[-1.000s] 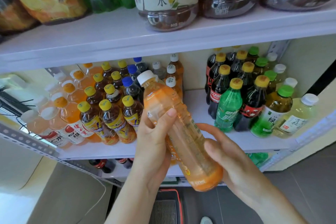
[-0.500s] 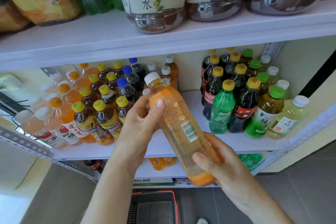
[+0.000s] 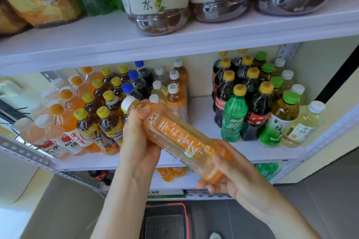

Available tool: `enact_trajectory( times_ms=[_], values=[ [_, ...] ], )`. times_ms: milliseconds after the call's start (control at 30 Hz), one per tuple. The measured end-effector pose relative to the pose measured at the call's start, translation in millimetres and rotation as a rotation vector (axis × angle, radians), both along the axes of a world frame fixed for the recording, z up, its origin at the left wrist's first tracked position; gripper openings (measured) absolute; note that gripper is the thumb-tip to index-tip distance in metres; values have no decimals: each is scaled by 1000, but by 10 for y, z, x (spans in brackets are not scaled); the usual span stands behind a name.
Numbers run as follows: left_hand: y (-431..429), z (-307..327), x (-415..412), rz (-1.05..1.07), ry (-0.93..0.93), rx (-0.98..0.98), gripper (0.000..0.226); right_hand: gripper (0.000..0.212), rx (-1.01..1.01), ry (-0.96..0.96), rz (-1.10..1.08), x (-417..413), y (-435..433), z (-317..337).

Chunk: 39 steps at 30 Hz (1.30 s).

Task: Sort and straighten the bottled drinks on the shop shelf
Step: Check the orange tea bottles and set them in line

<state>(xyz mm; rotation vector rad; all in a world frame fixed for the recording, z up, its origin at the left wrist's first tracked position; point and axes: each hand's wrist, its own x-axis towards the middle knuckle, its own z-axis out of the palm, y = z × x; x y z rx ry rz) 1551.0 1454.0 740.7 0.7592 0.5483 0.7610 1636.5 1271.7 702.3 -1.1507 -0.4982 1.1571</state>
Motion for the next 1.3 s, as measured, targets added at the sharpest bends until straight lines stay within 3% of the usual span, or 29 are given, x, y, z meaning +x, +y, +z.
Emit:
enact_trajectory(
  times_ms=[67,167,400,500,600,733,833,1000,1133,1300],
  values=[
    [10,12,5,-29,-43,-12,24,67,25,110,10,-8,11,-26],
    [11,22,26,-72,-68,20,20,70,28,108,-28,-5,22,-86],
    [39,48,48,-96,-5,61,32,48,50,80,23,34,1,-101],
    [44,56,42,-74,158,215,33,45,20,34,28,48,-12,-125],
    [47,57,63,-74,358,520,32,48,-33,-38,-43,105,-39,-186],
    [110,90,105,-96,443,738,23,50,-37,-166,-103,194,-61,-216],
    [199,137,128,-137,448,809,32,48,-41,-264,-143,278,-79,-241],
    [268,176,166,-298,541,888,34,46,-60,-441,-9,438,-102,-303],
    [289,117,215,-416,563,950,34,49,-232,-656,12,548,-108,-452],
    [138,-34,369,-350,569,1198,26,41,-481,-1007,56,582,-15,-489]
  ],
)
